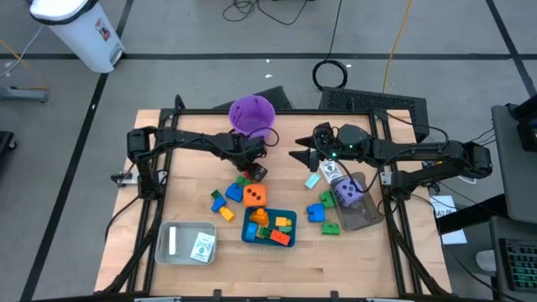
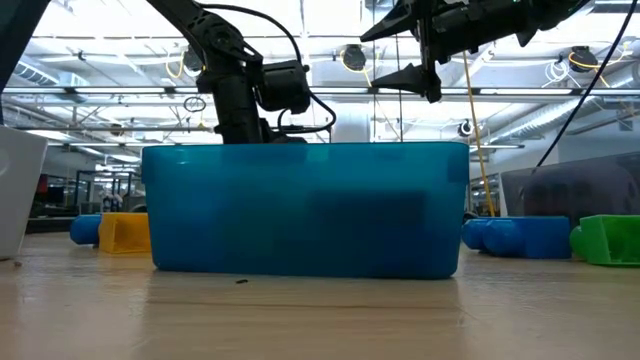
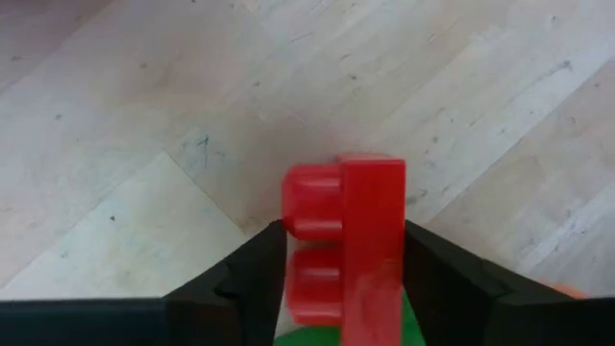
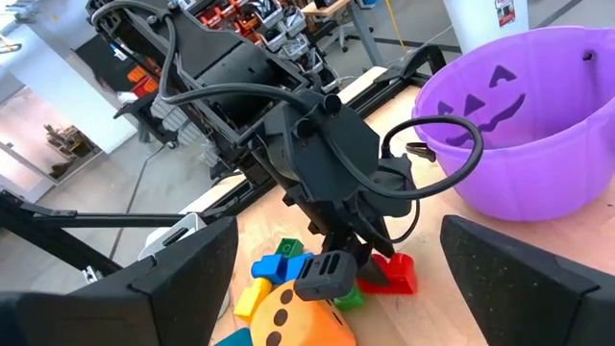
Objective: Pick & Place Toys
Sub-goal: Put the red game piece into the blue bin
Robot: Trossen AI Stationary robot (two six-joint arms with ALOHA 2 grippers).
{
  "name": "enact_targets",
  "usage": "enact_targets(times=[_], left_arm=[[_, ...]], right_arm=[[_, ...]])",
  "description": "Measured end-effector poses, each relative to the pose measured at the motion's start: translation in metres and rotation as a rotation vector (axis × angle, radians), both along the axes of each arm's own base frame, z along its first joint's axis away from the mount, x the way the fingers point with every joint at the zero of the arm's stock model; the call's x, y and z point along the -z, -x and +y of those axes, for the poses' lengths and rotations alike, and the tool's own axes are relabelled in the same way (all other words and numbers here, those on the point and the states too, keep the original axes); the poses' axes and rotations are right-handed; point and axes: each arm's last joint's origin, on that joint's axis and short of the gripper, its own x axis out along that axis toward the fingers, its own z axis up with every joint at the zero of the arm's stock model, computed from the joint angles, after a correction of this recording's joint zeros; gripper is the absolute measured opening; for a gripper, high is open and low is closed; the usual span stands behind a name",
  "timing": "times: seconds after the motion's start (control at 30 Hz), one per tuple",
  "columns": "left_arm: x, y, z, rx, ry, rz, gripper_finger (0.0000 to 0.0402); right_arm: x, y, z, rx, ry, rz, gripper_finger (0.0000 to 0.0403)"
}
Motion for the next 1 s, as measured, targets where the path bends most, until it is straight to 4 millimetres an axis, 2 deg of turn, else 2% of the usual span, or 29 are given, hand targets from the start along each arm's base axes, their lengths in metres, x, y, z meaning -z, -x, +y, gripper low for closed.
enact_targets(times=[0.53, 0.8, 1.0], left_arm=[[-0.002, -0.001, -0.001, 0.011, 0.036, -0.02, 0.0093], [-0.002, -0.001, -0.001, 0.008, 0.037, -0.02, 0.0095], [-0.011, 0.003, 0.001, 0.008, 0.028, -0.04, 0.0094]], right_arm=[[0.0, 0.0, 0.0, 0.0, 0.0, 0.0, 0.0357], [0.0, 0.0, 0.0, 0.0, 0.0, 0.0, 0.0357], [0.0, 0.0, 0.0, 0.0, 0.0, 0.0, 0.0357]])
